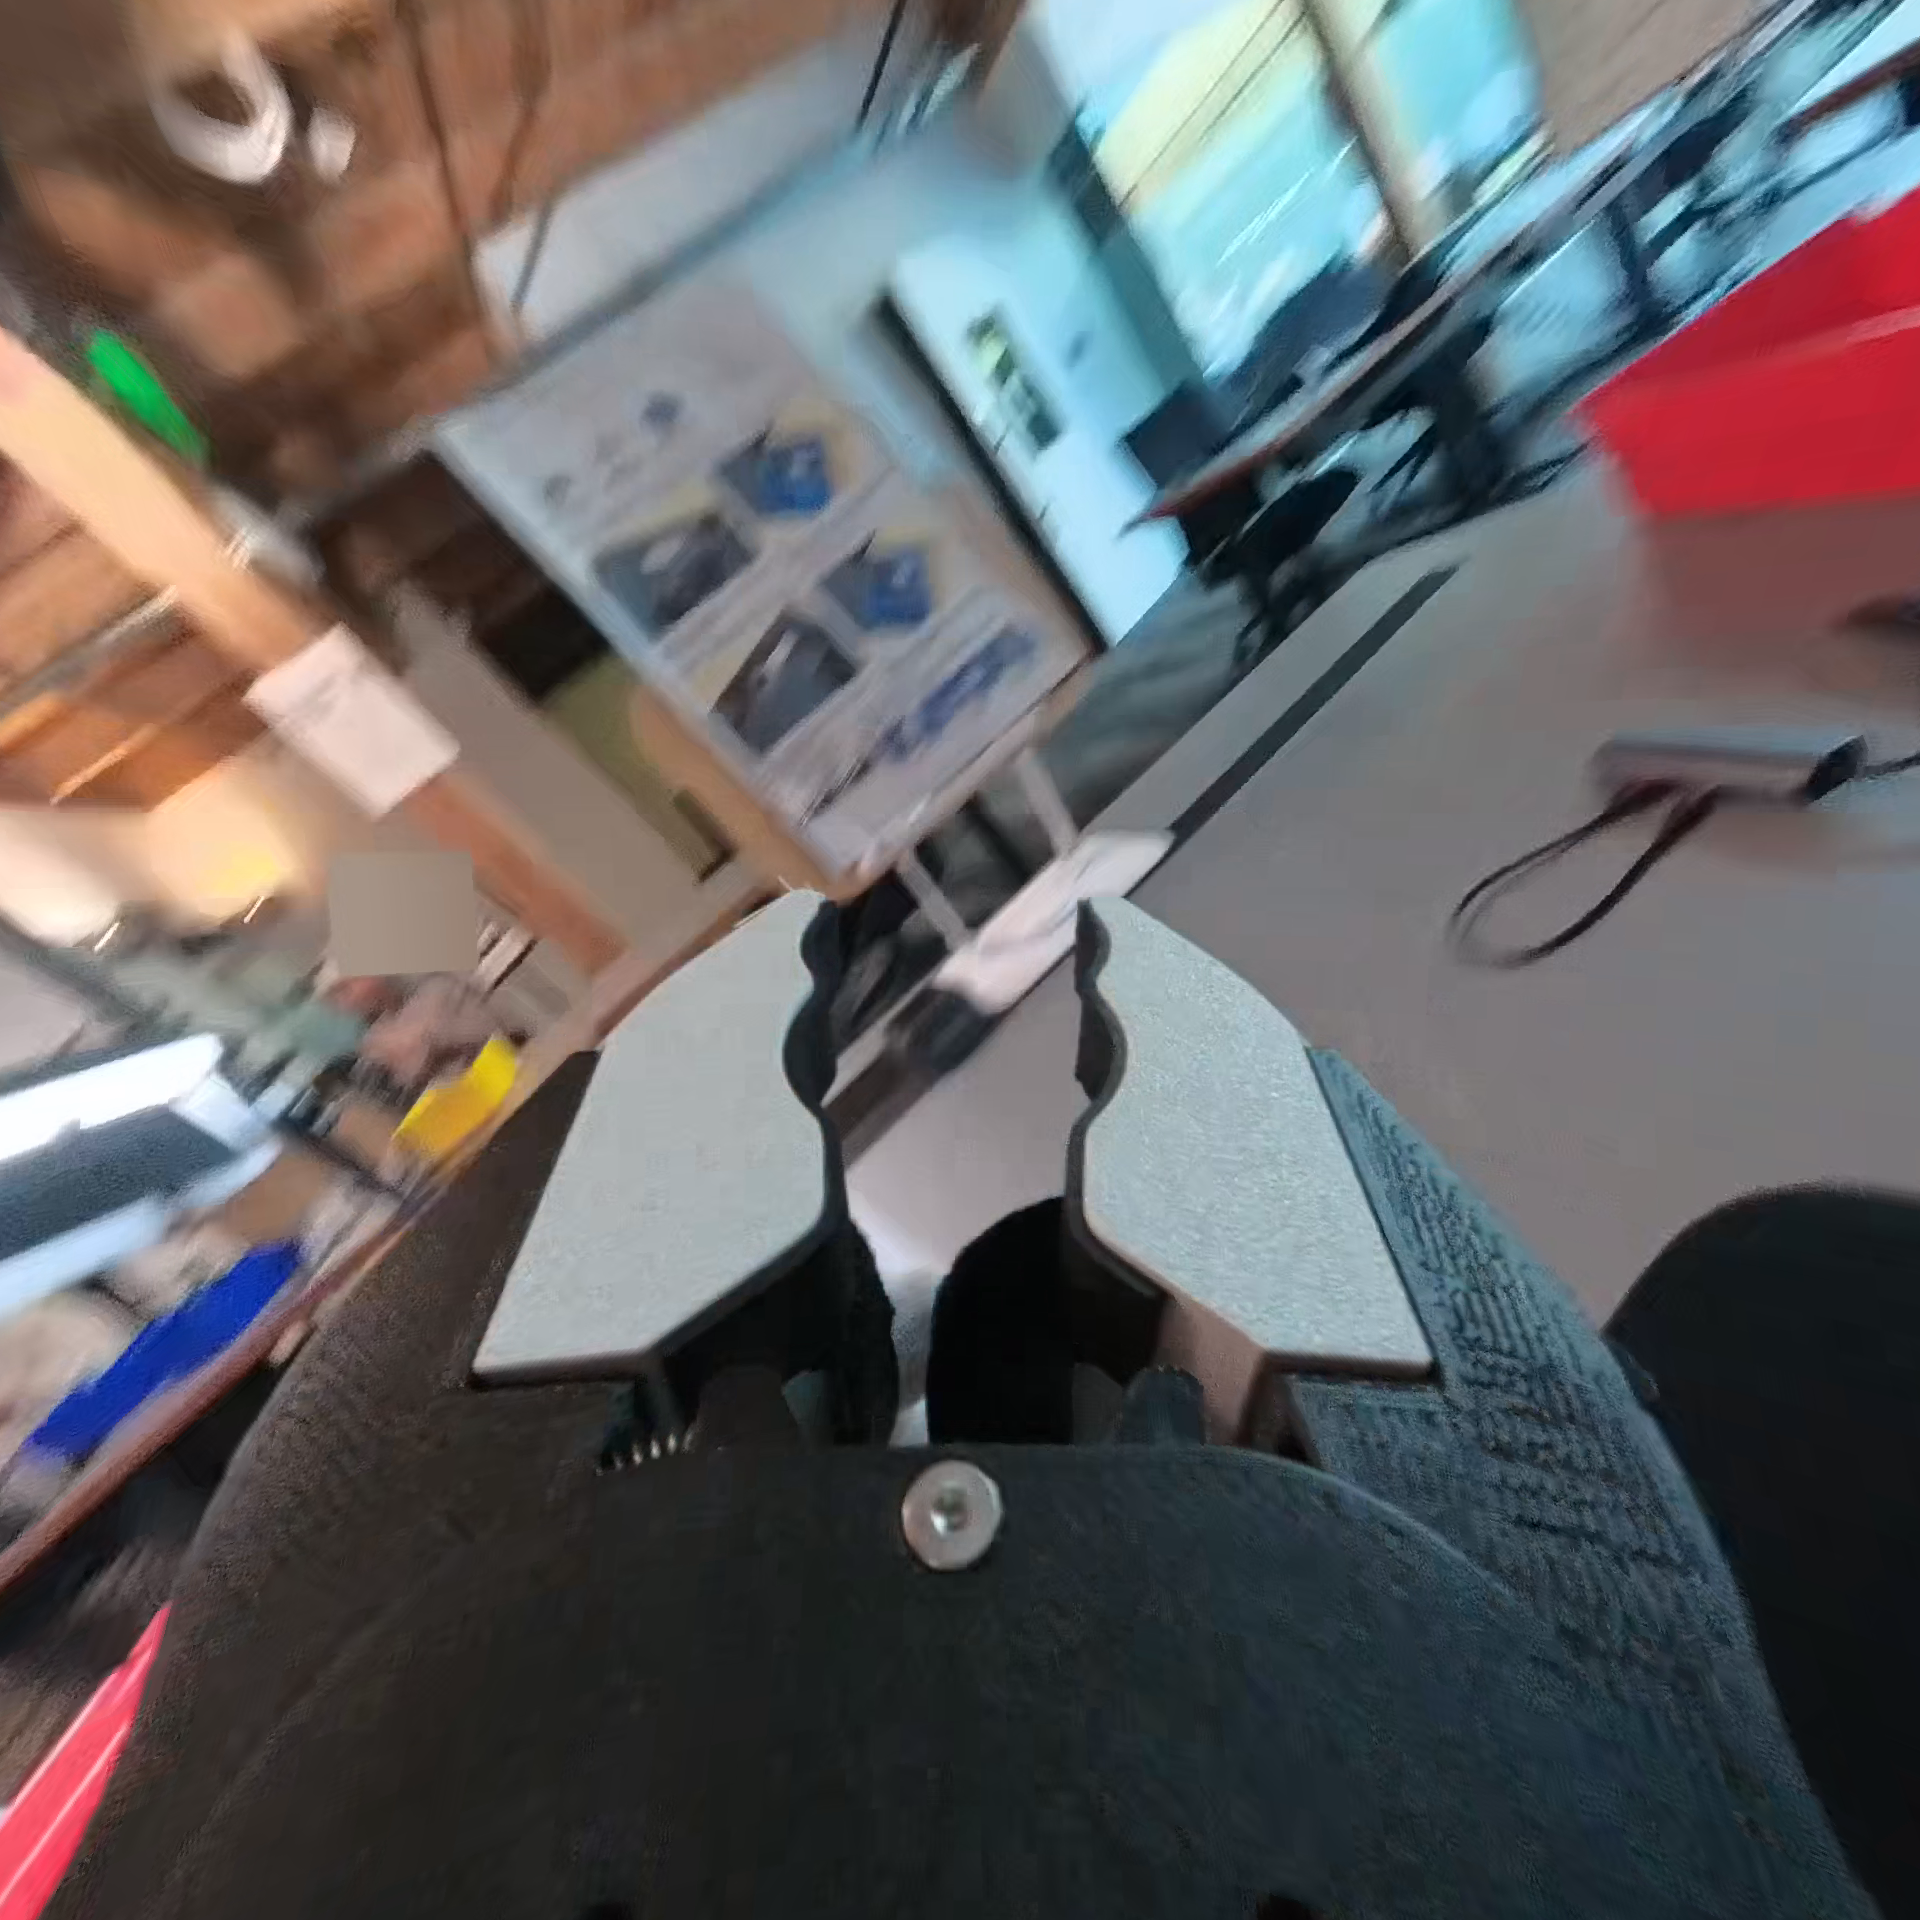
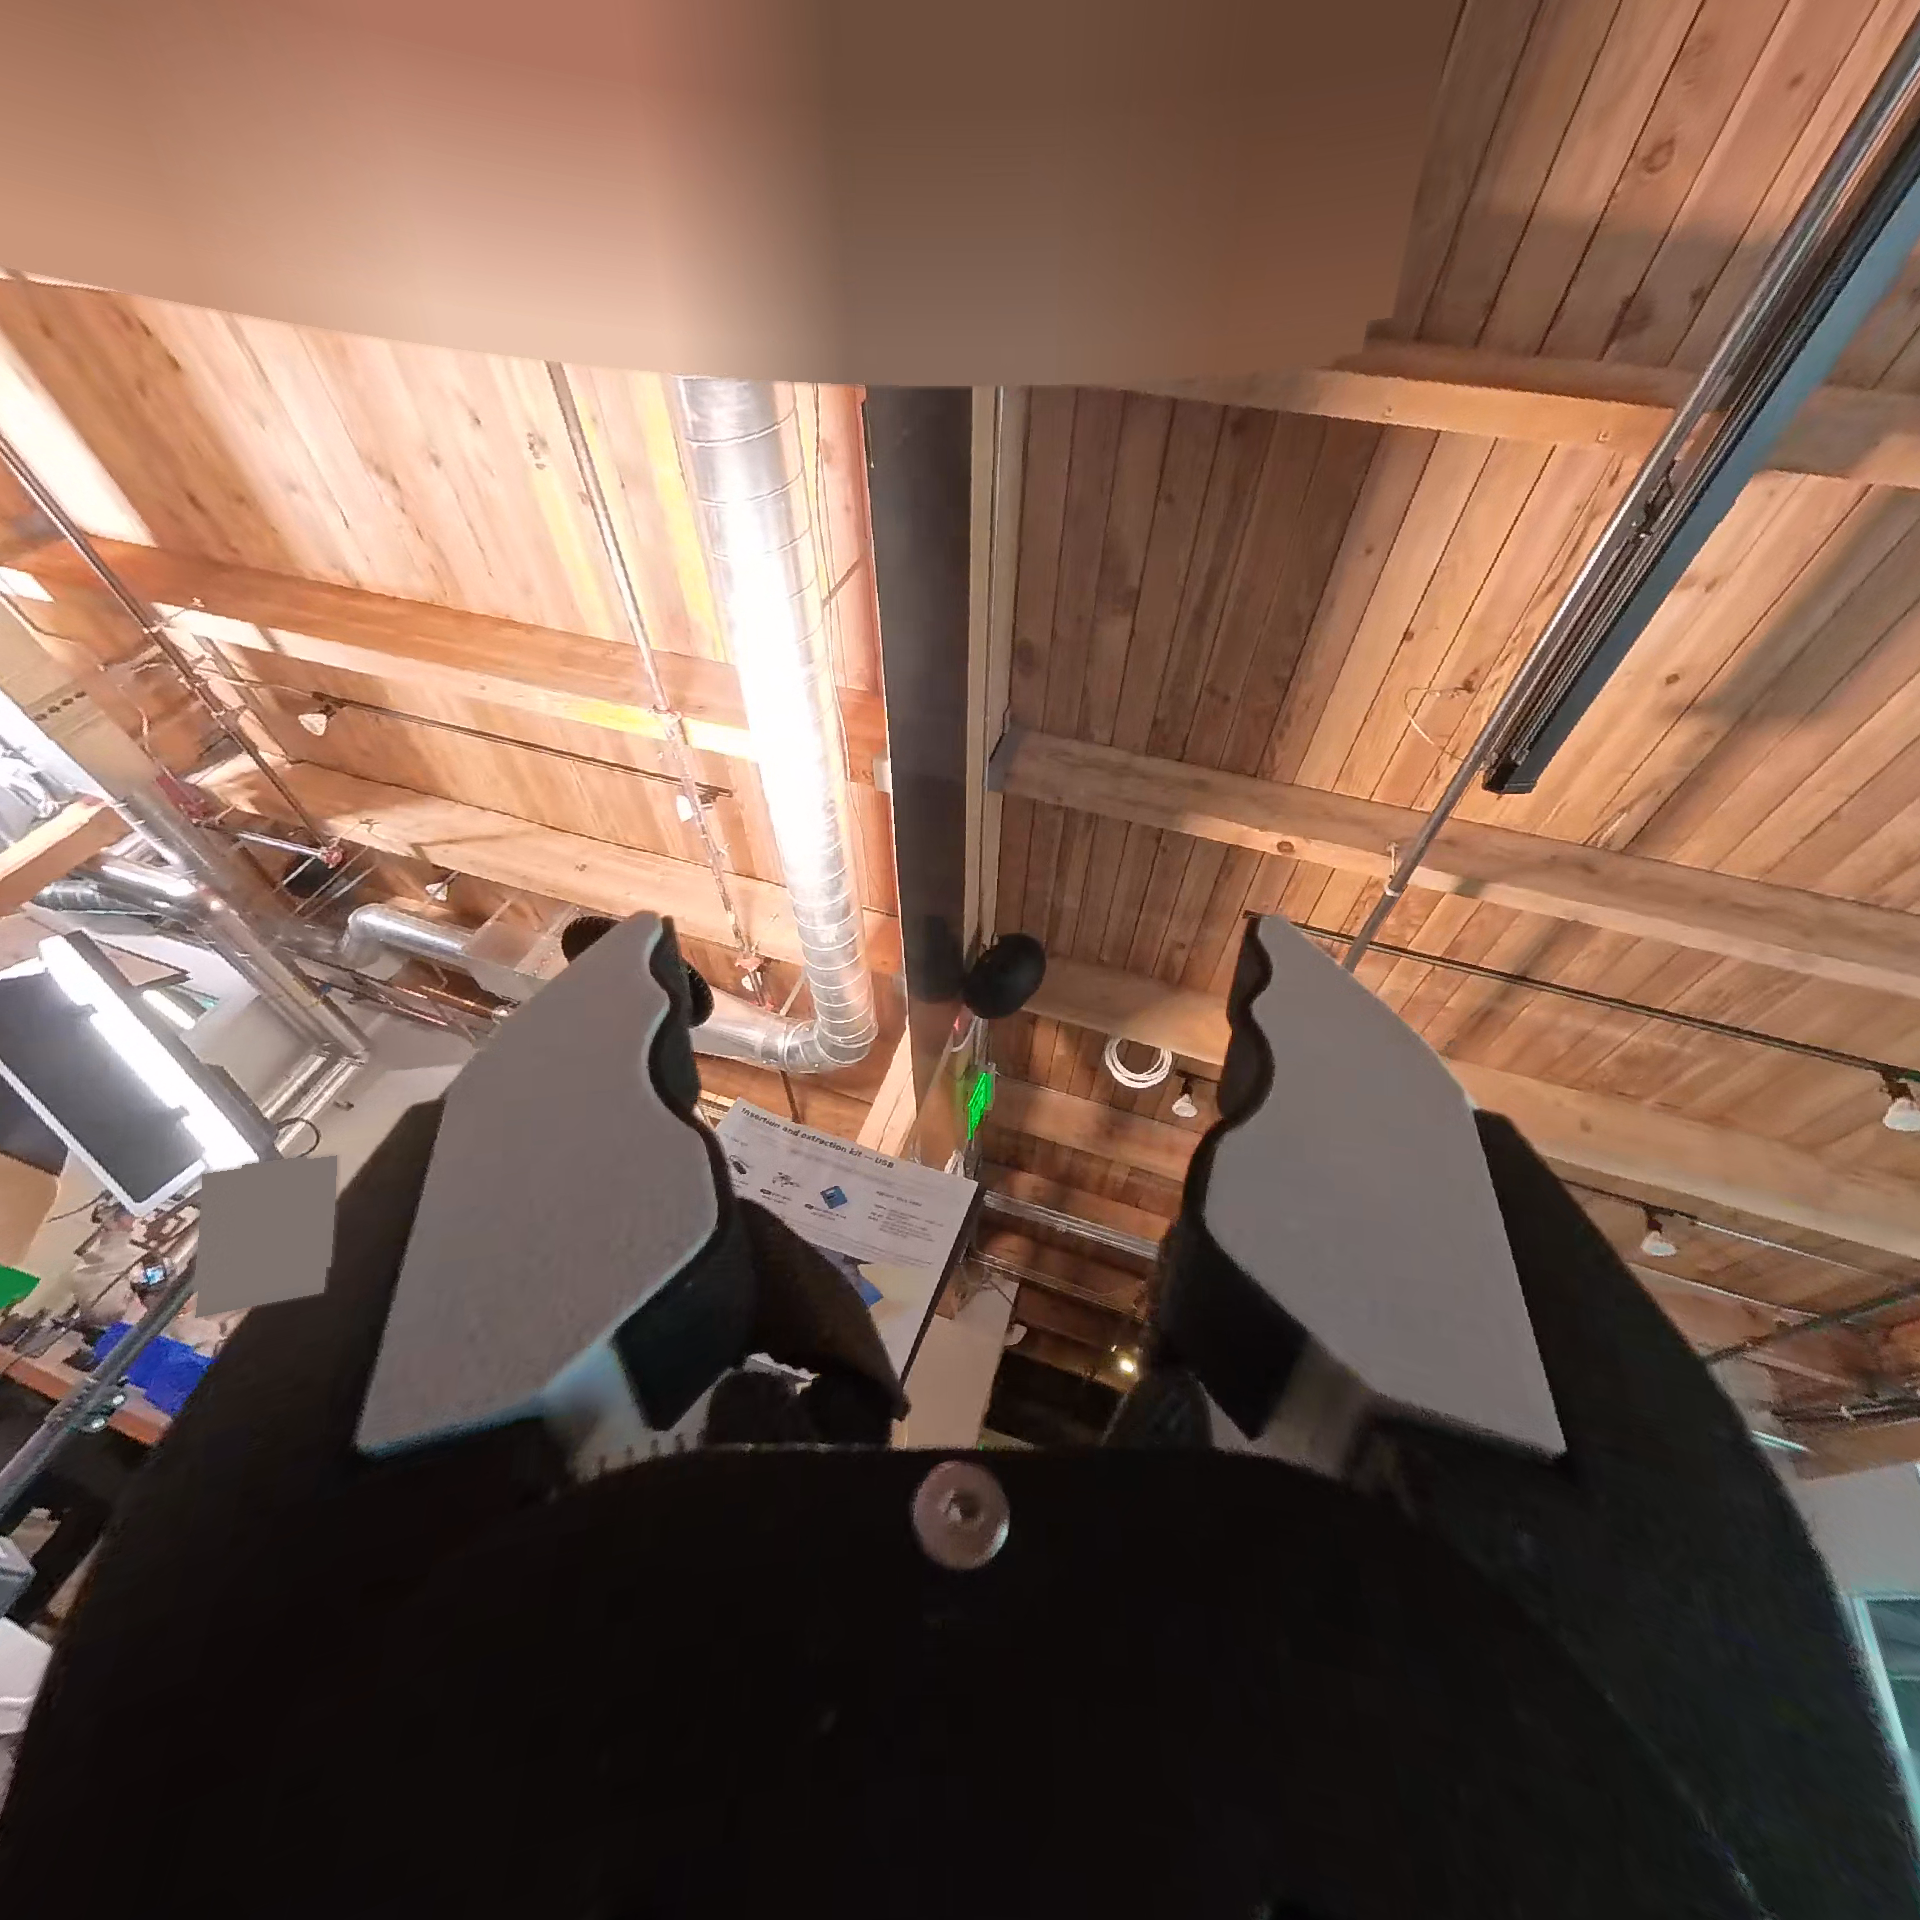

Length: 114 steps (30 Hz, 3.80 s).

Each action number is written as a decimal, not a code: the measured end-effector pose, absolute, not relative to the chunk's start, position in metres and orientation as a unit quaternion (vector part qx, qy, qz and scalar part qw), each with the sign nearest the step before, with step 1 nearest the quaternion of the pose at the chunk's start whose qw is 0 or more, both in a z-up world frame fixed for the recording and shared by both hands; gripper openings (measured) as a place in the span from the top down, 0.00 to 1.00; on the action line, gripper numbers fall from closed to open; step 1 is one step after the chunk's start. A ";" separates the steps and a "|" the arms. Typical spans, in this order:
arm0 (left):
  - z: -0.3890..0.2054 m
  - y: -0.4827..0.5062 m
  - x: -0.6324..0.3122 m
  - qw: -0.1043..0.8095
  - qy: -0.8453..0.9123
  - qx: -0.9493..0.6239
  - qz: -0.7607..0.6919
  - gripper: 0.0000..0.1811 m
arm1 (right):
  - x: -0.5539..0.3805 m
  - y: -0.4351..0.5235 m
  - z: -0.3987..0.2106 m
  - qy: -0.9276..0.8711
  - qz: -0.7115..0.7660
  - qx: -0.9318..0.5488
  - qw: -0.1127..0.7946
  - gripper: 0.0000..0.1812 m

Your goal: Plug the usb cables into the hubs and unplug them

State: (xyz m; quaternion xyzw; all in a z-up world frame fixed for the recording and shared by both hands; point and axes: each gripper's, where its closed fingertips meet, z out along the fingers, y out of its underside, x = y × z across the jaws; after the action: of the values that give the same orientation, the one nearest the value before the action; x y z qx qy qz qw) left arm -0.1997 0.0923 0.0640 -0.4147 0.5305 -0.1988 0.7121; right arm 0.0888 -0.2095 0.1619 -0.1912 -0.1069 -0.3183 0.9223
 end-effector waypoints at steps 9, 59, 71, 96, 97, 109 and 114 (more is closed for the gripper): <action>-0.084 0.188 -0.294 0.349 0.628 -0.693 -0.063 0.88 | 0.085 -0.215 0.164 -0.108 -0.312 -0.181 0.926 0.49; 0.038 0.219 -0.321 0.391 0.552 -0.710 0.197 1.00 | 0.071 -0.195 0.156 -0.148 -0.264 -0.216 0.928 0.62; -0.011 0.205 -0.386 0.417 0.422 -0.803 0.056 0.70 | 0.072 -0.198 0.158 -0.152 -0.264 -0.214 0.928 0.63; -0.133 0.160 -0.393 0.410 0.672 -0.605 0.123 0.97 | 0.066 -0.198 0.158 -0.156 -0.270 -0.212 0.926 0.65; -0.129 0.158 -0.392 0.417 0.668 -0.605 0.120 0.98 | 0.066 -0.197 0.157 -0.157 -0.270 -0.213 0.926 0.66; 0.052 0.123 -0.334 0.712 0.470 -0.520 -0.043 0.98 | 0.063 -0.179 0.150 -0.163 -0.222 -0.250 0.928 0.66; 0.116 0.081 -0.276 0.746 0.466 -0.434 -0.197 0.98 | 0.058 -0.153 0.140 -0.168 -0.122 -0.311 0.927 0.65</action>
State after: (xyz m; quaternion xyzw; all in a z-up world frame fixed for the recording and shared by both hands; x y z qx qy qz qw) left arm -0.2764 0.0810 0.1163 -0.4338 0.4656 -0.1971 0.7458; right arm 0.0585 -0.1526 0.1396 -0.3112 -0.1679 -0.1220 0.9274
